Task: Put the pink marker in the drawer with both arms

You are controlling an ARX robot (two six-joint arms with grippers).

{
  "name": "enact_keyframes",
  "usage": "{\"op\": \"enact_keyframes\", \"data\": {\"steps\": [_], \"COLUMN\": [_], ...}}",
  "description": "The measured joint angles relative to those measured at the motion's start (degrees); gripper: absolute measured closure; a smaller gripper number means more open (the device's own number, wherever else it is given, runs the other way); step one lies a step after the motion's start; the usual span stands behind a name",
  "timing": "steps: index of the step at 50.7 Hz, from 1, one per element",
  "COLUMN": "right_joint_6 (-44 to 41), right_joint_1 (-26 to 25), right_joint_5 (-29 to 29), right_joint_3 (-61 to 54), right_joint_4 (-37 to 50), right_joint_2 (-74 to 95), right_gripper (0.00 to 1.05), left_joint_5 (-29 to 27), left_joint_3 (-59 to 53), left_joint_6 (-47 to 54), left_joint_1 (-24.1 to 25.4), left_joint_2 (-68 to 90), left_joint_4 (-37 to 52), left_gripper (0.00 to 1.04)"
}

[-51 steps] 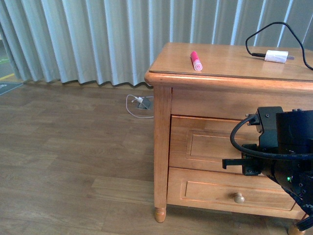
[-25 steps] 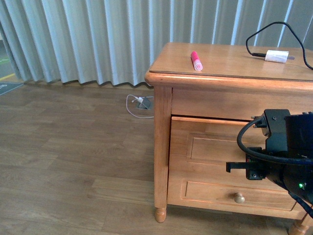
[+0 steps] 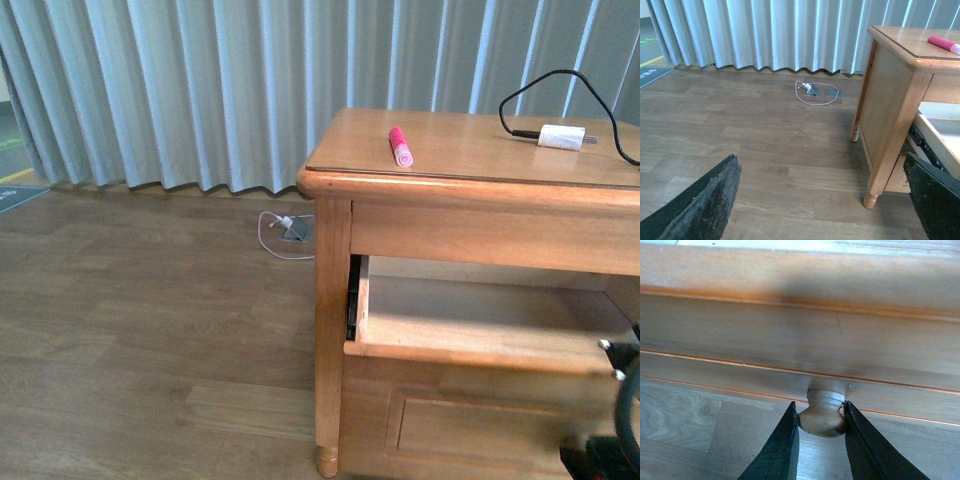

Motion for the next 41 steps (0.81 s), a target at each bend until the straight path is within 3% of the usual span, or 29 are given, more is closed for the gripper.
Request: {"op": "enact_keyframes", "data": {"steps": [6, 11, 18, 29, 41], "right_joint_6": [-0.4, -0.2, 0.7, 2.8, 2.8], "right_joint_1": [0.4, 0.5, -1.4, -7.6, -16.0], "right_joint_5": [0.3, 2.3, 2.8, -6.4, -17.8], "right_joint_3": [-2.4, -3.4, -3.7, -0.8, 6.2], "right_joint_4": [-1.3, -5.2, -14.3, -40.6, -60.1], "right_joint_2": [-3.2, -8.6, -18.8, -45.6, -66.9], "right_gripper": [0.83, 0.63, 0.43, 0.07, 0.08], "left_joint_5": [0.0, 0.0, 0.0, 0.0, 0.0], "left_joint_3": [0.0, 0.0, 0.0, 0.0, 0.0], "left_joint_6": [0.0, 0.0, 0.0, 0.0, 0.0], "left_joint_1": [0.0, 0.0, 0.0, 0.0, 0.0], "left_joint_2": [0.0, 0.0, 0.0, 0.0, 0.0], "left_joint_4": [0.0, 0.0, 0.0, 0.0, 0.0], "left_gripper": [0.06, 0.06, 0.06, 0.06, 0.06]}}
